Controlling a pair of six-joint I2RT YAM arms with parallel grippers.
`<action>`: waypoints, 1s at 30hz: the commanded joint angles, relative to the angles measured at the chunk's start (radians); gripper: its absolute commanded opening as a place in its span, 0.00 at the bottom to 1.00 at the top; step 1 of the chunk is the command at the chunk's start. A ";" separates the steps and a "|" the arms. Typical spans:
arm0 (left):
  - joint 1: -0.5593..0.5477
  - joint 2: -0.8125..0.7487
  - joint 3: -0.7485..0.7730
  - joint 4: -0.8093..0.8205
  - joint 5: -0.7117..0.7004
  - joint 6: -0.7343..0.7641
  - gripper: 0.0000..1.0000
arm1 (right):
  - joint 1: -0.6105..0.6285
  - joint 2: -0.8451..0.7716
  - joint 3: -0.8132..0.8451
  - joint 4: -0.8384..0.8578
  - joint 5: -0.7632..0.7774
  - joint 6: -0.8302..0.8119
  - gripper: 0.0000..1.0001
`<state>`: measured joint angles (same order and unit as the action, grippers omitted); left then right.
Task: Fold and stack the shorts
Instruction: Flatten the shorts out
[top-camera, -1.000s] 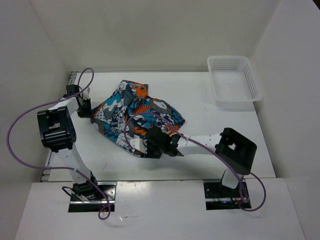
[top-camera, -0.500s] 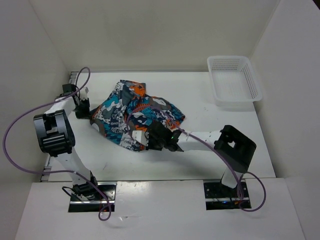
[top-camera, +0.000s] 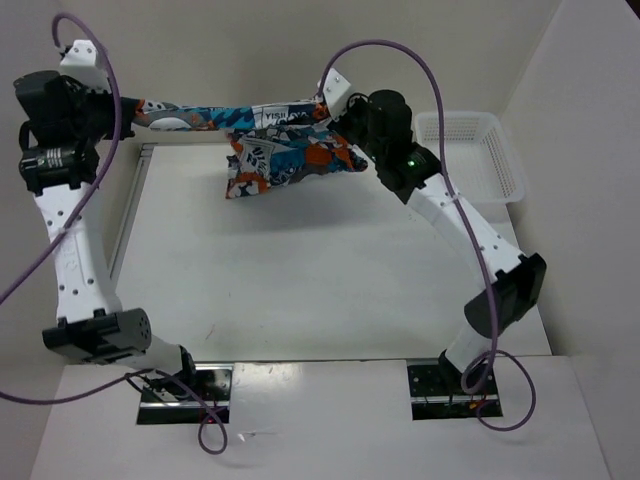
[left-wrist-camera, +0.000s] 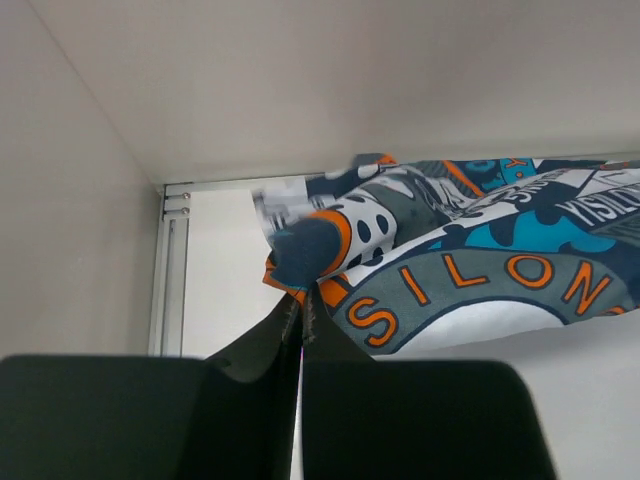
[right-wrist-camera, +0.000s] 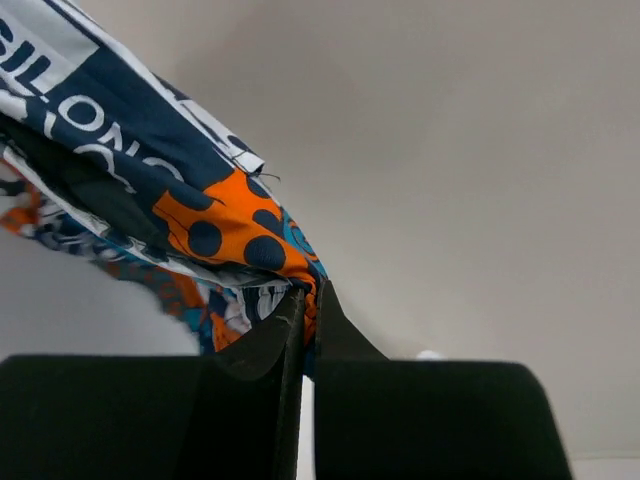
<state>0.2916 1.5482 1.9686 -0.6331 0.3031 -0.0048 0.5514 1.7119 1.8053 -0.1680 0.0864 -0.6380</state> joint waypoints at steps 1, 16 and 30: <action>-0.011 -0.078 -0.019 -0.134 0.019 0.005 0.00 | 0.025 -0.148 -0.078 -0.148 0.023 -0.035 0.00; -0.057 -0.329 -0.301 -0.318 -0.036 0.005 0.00 | 0.025 -0.540 -0.537 -0.329 -0.175 -0.020 0.00; -0.066 0.151 0.548 -0.281 -0.120 0.005 0.00 | 0.030 -0.059 0.137 0.146 0.260 0.028 0.00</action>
<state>0.2272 1.6989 2.3749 -0.9596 0.2310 -0.0036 0.5919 1.6115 1.6772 -0.1452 0.1909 -0.6827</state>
